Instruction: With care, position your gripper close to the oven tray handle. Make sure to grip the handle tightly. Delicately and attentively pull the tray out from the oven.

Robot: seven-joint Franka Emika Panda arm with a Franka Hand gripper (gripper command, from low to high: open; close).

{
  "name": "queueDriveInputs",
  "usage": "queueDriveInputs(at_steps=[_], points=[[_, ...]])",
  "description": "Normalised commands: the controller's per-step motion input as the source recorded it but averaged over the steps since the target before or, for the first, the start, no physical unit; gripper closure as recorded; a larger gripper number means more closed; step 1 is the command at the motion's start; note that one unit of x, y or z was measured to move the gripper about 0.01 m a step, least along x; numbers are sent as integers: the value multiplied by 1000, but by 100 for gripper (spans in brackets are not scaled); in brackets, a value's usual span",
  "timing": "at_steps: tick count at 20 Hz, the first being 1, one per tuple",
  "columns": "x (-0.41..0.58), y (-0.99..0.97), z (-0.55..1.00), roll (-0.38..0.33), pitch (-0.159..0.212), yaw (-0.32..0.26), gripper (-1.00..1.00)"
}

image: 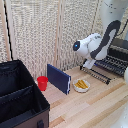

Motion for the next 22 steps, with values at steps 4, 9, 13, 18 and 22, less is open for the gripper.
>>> queueDriveInputs(at_steps=[4, 9, 13, 18, 22], points=[[0, -541, 0, -147, -28, 84, -100], [0, -484, 0, -181, -13, 61, -100], [0, -461, 0, -127, 0, 41, -100], [7, -330, -5, -81, 4, 2, -100], [0, -146, 0, -68, 1, -1, 100]])
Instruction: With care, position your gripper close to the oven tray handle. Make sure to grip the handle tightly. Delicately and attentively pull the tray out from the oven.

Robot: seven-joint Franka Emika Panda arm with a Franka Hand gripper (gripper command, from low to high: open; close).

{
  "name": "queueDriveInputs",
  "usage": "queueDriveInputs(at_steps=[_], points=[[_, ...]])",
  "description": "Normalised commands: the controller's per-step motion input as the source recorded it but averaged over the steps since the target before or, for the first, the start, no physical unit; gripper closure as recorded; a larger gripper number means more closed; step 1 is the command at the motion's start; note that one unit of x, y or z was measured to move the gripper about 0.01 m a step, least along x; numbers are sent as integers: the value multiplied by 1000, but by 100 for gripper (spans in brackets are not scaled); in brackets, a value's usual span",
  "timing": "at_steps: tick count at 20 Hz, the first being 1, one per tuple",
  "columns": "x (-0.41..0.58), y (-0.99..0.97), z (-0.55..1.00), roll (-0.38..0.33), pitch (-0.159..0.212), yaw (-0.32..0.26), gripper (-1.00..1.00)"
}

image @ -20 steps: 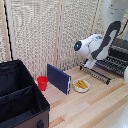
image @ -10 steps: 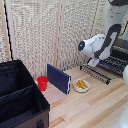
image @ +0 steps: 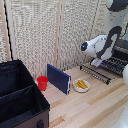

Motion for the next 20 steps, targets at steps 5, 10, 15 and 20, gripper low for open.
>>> queueDriveInputs(at_steps=[5, 10, 15, 20], points=[[-8, -97, 21, -81, 0, -2, 100], [-78, -139, 53, -84, -7, -19, 100], [-82, -217, 4, -56, 0, 40, 100], [-21, -309, 0, 21, 28, 190, 100]])
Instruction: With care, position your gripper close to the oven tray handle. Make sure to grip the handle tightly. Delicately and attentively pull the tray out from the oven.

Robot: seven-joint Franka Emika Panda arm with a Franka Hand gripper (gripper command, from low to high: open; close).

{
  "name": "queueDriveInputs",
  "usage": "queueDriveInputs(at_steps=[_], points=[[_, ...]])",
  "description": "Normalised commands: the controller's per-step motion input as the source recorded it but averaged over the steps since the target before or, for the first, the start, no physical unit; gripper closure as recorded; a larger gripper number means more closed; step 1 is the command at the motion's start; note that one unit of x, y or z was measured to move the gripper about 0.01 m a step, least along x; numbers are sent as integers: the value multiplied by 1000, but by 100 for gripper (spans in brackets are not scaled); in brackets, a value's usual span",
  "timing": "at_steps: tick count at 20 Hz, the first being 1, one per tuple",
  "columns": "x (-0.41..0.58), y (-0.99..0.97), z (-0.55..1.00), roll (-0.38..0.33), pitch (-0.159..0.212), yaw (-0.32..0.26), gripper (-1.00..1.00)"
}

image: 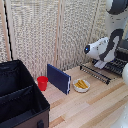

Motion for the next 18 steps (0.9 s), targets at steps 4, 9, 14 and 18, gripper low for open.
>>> queueDriveInputs(at_steps=[4, 9, 14, 18], points=[[0, -87, 12, 54, 34, 339, 100], [45, 0, 25, 45, 20, 361, 100], [137, 241, 123, 39, 13, 251, 100], [169, 501, 227, 65, 22, 147, 100]])
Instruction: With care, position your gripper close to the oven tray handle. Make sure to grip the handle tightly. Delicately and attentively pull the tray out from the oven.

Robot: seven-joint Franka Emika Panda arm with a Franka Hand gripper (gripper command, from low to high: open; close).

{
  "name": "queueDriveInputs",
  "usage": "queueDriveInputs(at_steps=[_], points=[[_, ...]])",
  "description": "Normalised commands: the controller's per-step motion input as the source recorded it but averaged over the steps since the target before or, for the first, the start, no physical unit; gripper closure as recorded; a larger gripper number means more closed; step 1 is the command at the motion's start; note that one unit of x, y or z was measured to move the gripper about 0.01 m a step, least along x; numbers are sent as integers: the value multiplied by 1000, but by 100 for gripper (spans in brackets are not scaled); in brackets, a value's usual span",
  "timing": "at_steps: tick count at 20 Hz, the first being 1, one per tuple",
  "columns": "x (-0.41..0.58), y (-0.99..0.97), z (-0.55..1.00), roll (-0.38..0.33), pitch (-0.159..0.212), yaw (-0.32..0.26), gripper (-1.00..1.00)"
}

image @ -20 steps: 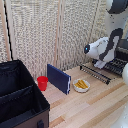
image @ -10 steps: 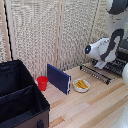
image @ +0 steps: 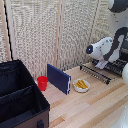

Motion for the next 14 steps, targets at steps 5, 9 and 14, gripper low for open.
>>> queueDriveInputs(at_steps=[5, 9, 14], points=[[202, 697, 159, 60, 21, 87, 100], [220, 744, 99, 40, 21, 81, 100], [195, 747, 32, 27, 13, 87, 100]])
